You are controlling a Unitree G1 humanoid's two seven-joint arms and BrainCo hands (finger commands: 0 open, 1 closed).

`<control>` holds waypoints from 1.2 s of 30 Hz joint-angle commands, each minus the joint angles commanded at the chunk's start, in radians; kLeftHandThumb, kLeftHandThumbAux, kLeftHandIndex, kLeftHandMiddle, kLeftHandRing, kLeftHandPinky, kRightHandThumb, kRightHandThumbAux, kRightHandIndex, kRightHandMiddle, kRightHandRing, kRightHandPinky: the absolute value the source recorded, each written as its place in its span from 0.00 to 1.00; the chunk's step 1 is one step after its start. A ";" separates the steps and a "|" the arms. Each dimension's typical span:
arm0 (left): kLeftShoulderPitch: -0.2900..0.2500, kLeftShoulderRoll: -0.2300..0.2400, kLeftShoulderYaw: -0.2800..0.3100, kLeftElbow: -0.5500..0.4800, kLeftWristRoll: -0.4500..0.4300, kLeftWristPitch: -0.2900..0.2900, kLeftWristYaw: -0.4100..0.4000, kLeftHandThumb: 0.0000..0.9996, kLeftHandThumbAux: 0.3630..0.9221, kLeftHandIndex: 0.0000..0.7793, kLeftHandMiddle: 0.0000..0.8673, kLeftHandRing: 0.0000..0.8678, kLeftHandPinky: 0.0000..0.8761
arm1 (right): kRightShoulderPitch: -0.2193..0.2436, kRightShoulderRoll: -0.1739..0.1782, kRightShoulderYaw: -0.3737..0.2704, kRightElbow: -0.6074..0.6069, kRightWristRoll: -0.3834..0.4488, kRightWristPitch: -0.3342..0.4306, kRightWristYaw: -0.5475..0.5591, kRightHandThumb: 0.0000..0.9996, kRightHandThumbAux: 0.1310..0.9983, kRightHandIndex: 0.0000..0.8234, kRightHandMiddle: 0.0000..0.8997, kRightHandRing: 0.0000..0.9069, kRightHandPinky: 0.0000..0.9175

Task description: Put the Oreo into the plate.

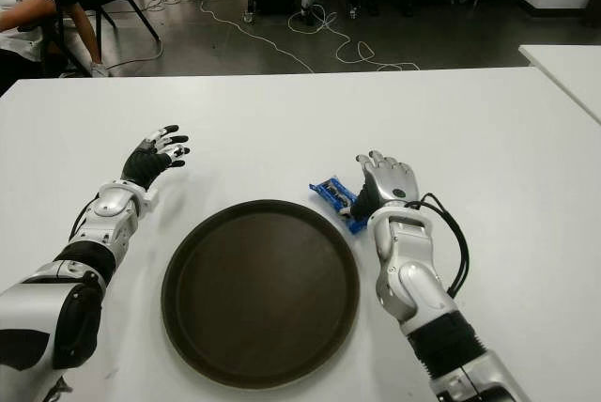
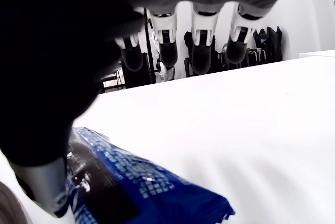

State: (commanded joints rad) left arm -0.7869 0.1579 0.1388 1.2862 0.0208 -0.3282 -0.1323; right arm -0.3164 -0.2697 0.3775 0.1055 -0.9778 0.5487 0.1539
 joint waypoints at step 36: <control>-0.001 -0.014 -0.001 -0.001 0.002 -0.009 0.014 0.11 0.58 0.18 0.24 0.25 0.25 | -0.014 -0.009 0.045 0.061 0.028 -0.048 0.042 0.00 0.67 0.11 0.11 0.10 0.07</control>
State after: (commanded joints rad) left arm -0.7883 0.1442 0.1380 1.2851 0.0231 -0.3367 -0.1179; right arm -0.3307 -0.2784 0.4223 0.1667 -0.9501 0.5007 0.1963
